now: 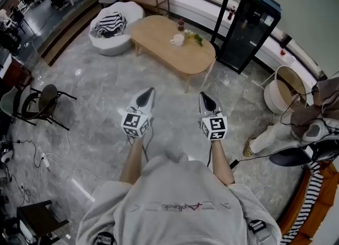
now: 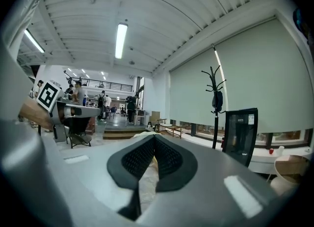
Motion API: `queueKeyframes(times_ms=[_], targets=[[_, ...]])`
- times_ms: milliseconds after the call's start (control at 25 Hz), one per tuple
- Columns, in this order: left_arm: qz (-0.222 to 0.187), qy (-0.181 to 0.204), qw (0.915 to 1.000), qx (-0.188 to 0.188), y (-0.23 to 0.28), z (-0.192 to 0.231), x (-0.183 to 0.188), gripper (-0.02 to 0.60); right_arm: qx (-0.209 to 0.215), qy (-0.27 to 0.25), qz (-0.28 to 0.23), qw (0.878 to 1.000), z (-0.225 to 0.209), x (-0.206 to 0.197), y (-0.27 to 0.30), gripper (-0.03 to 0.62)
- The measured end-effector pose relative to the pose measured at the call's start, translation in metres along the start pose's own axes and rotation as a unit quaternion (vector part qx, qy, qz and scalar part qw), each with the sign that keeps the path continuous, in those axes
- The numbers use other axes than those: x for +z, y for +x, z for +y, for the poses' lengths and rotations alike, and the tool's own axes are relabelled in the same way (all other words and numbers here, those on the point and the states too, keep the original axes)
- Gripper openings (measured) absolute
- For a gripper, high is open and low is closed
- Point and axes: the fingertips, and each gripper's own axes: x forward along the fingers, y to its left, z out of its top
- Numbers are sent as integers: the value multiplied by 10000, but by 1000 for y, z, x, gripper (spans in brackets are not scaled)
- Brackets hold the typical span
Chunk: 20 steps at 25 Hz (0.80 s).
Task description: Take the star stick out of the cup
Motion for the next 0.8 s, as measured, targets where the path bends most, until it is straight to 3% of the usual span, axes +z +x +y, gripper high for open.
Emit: queueKeyframes(times_ms=[800], targets=[[114,46,9999,56,23,-69,-13,0,217,56,-17,9997,-41,-13,-32,5]])
